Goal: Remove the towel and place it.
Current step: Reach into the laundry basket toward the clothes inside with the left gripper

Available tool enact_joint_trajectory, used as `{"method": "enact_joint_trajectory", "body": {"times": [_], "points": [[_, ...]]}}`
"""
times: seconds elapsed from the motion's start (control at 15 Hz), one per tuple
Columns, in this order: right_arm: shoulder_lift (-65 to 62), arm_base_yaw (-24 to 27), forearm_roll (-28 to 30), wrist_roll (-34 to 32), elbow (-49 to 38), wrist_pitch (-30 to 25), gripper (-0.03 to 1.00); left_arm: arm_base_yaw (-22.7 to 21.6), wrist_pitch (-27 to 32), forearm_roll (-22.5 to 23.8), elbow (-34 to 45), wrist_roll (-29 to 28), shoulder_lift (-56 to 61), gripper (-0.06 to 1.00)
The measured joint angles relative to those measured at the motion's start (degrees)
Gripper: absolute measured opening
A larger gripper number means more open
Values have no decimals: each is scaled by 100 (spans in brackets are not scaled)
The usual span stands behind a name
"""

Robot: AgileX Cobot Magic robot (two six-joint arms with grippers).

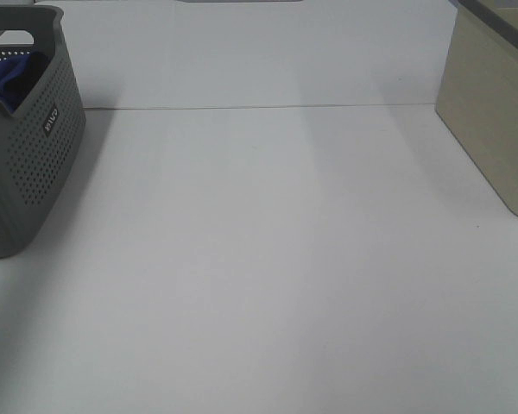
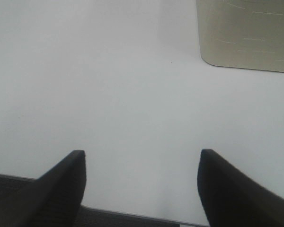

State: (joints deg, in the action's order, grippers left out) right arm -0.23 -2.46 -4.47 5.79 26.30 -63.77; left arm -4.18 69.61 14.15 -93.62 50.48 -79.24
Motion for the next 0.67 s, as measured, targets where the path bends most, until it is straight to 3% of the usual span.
{"method": "enact_joint_trajectory", "body": {"times": [0.07,0.27,0.67], "points": [[0,0,0,0,0,0,67,0,-6,395,-527,458,-670,97],[0,0,0,0,0,0,67,-40,-17,516,-796,1083,-1730,97],[0,0,0,0,0,0,67,-573,-46,596,-837,1261,-3421,96]]}}
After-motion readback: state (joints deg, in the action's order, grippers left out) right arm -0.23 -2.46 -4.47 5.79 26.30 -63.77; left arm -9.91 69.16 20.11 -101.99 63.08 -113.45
